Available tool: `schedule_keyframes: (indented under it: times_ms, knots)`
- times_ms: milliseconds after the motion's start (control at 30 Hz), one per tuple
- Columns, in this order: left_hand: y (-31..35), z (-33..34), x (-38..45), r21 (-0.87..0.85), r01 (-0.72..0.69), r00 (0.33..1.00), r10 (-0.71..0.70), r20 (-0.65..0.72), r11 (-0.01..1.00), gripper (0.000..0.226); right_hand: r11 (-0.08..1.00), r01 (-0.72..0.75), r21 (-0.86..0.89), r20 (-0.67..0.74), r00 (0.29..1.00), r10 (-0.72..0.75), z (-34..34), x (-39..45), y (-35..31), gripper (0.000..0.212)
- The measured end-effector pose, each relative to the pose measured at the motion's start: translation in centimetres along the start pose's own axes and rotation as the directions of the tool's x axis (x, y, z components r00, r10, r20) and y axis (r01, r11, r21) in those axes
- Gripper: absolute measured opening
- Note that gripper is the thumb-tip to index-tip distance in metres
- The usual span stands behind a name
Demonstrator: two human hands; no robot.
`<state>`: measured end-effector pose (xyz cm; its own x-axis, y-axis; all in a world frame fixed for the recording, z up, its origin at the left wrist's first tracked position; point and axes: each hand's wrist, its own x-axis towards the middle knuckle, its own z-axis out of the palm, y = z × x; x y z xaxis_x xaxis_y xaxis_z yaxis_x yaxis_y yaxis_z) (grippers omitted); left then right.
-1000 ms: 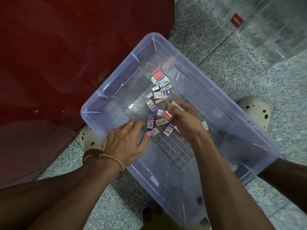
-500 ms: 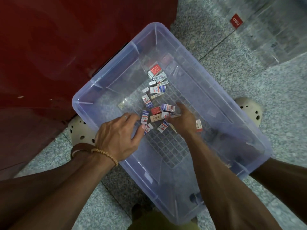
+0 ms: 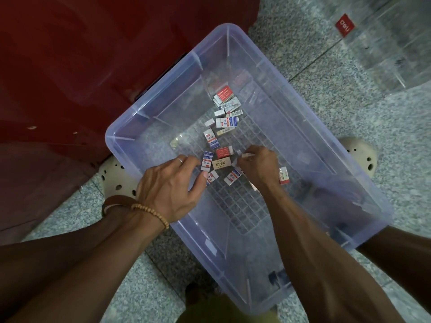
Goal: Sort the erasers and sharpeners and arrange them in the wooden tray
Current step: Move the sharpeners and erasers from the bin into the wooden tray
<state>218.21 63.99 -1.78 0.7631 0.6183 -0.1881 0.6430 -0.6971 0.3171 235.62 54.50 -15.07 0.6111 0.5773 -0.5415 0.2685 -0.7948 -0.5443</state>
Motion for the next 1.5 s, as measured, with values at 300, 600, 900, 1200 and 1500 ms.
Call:
schedule_keyframes:
  times_ms: [300,600,900,1200,1500]
  knots:
    - [0.0,0.0,-0.1,0.017,-0.01,1.0,0.01,0.008,1.0,0.034,0.709,-0.333,0.622,0.198,0.943,0.269,-2.5,-2.6,0.3,0.008]
    - [2.7,-4.2,0.2,-0.397,0.119,0.991,-0.085,0.103,0.91,0.055,0.509,-0.238,0.827,0.365,0.917,-0.164,-8.4,-8.0,-8.9,0.02]
    - [5.9,-13.2,-1.9,-0.749,-0.03,0.956,-0.199,-0.215,0.662,0.037,0.503,0.017,0.864,0.233,0.872,-0.431,-14.1,-13.5,-16.9,0.018]
    - [4.8,-22.3,-7.4,-0.734,-0.112,0.867,-0.296,-0.402,0.669,0.028,0.203,-0.182,0.962,0.229,0.944,-0.238,-14.9,-19.5,-26.6,0.024]
    - [-0.8,-28.2,-12.1,-0.735,-0.076,0.783,-0.415,-0.462,0.674,0.02,0.072,-0.367,0.927,0.372,0.884,-0.283,-12.2,-24.6,-34.7,0.025]
